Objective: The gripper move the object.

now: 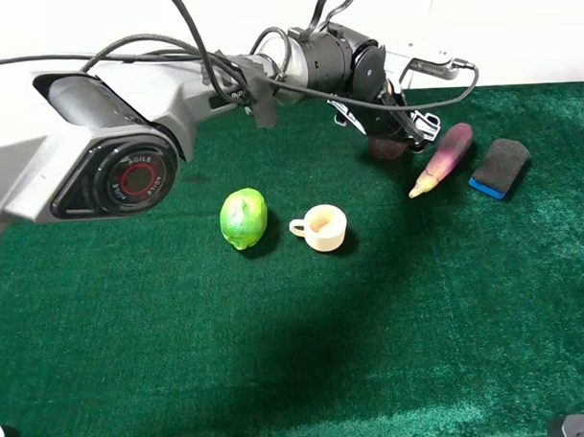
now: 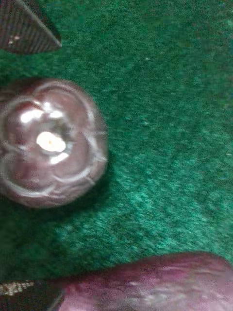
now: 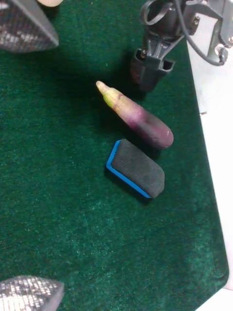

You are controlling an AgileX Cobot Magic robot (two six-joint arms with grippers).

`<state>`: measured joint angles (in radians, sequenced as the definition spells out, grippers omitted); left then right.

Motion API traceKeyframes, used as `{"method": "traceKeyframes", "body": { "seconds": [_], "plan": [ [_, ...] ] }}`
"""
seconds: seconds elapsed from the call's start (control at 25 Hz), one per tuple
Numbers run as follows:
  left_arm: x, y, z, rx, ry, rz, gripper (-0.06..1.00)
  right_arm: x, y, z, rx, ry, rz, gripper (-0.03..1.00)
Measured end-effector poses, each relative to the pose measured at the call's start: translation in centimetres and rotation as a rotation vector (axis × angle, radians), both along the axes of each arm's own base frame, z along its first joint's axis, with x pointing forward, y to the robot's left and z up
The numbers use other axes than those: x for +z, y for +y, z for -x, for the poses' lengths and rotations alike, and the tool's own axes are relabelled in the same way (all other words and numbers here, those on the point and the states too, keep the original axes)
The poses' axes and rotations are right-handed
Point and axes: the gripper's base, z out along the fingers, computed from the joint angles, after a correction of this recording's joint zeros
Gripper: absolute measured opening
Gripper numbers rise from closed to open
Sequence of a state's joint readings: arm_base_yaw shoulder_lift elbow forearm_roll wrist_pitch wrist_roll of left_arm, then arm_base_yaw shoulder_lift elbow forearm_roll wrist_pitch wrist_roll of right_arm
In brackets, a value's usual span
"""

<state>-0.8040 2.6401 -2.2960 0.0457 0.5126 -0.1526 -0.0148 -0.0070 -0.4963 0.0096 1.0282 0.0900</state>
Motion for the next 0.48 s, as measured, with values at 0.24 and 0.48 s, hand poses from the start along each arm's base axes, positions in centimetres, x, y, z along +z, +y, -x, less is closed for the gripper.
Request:
{"method": "traceKeyframes", "body": {
  "seconds": [0.24, 0.48],
  "plan": [
    [3.7, 1.2, 0.1, 0.003, 0.004, -0.06, 0.93, 0.0, 0.0, 0.0, 0.0, 0.0, 0.0, 0.69],
    [8.4, 3.1, 1.1, 0.02, 0.065, -0.136, 0.93, 0.0, 0.0, 0.0, 0.0, 0.0, 0.0, 0.69]
  ]
}}
